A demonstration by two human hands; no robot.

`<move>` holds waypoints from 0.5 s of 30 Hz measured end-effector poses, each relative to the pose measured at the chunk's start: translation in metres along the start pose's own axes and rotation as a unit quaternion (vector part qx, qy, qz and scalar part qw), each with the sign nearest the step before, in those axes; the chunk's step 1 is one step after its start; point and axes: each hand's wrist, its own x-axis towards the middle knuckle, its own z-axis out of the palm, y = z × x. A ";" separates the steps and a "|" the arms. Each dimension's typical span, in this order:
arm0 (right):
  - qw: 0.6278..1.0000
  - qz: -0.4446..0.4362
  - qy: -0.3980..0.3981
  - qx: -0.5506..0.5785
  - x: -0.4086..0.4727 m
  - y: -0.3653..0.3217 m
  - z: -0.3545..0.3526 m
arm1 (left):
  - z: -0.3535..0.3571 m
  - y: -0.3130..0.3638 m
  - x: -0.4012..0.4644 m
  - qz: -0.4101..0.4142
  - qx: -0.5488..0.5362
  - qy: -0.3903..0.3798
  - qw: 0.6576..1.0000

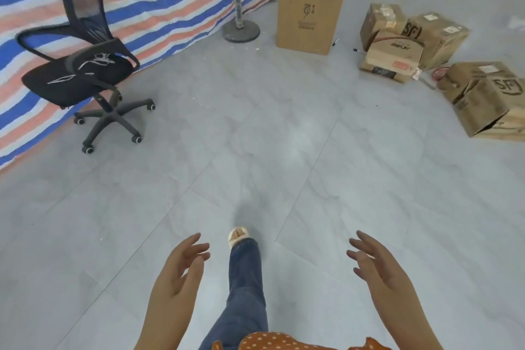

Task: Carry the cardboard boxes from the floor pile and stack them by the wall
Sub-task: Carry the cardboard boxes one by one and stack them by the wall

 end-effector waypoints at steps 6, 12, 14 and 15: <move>0.998 -0.025 0.058 0.031 0.135 -0.068 0.047 | 0.024 0.063 0.166 0.043 -0.022 -0.012 0.999; 0.995 -0.032 0.088 0.041 0.252 -0.143 0.087 | 0.042 0.139 0.313 0.079 -0.012 -0.056 0.995; 0.995 -0.025 0.093 0.036 0.286 -0.158 0.096 | 0.053 0.154 0.349 0.085 -0.011 -0.064 0.994; 0.994 -0.020 0.098 0.034 0.303 -0.163 0.099 | 0.059 0.160 0.366 0.083 -0.012 -0.067 0.994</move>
